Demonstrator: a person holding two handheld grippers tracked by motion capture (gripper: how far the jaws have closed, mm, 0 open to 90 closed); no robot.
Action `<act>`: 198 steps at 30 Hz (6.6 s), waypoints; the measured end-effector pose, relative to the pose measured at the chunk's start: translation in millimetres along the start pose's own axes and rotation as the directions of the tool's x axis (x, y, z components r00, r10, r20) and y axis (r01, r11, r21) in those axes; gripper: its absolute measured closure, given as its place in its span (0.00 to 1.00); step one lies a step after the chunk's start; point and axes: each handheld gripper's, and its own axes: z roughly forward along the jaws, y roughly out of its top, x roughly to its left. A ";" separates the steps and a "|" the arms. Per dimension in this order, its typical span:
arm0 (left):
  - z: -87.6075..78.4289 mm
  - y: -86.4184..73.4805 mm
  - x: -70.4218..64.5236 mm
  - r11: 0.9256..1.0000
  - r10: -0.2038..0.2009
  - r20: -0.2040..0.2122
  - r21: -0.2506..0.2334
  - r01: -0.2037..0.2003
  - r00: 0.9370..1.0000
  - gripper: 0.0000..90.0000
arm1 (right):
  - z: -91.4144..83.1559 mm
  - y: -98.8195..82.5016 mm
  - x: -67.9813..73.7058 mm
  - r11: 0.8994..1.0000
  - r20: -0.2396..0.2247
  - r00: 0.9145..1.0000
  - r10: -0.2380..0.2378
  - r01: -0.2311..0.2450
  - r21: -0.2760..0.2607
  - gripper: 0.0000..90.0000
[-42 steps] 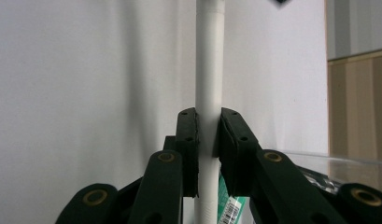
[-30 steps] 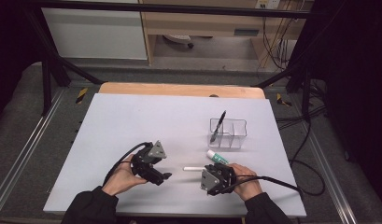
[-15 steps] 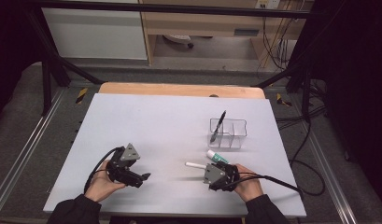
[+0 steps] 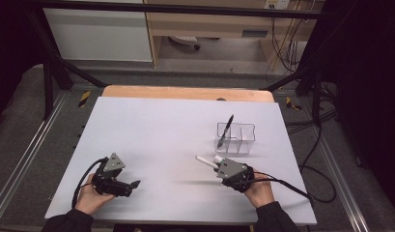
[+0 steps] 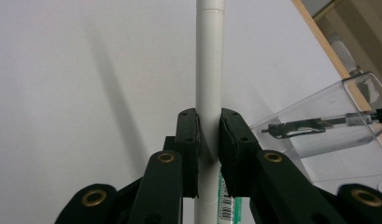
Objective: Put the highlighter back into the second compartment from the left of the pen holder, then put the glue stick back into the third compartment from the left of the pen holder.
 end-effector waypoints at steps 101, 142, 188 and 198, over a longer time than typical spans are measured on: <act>2.0 -22.9 18.8 0.995 -0.094 -0.007 -0.013 0.094 0.996 0.07 | 40.2 -55.4 -104.6 0.689 0.069 0.709 0.702 -0.651 -0.318 0.87; 1.7 -22.6 18.9 0.995 -0.098 -0.004 -0.012 0.098 0.995 0.07 | -8.6 -46.0 -83.7 0.817 0.004 0.818 0.575 -0.575 -0.050 0.02; 0.9 -22.3 20.4 0.995 -0.102 0.013 -0.021 0.103 0.995 0.06 | 45.0 -17.8 -55.0 0.873 -0.095 0.881 0.463 -0.435 0.220 0.13; 1.5 -21.7 20.8 0.994 -0.107 0.014 -0.019 0.107 0.994 0.06 | 52.1 -19.5 -58.4 0.876 -0.098 0.894 0.438 -0.400 0.268 0.30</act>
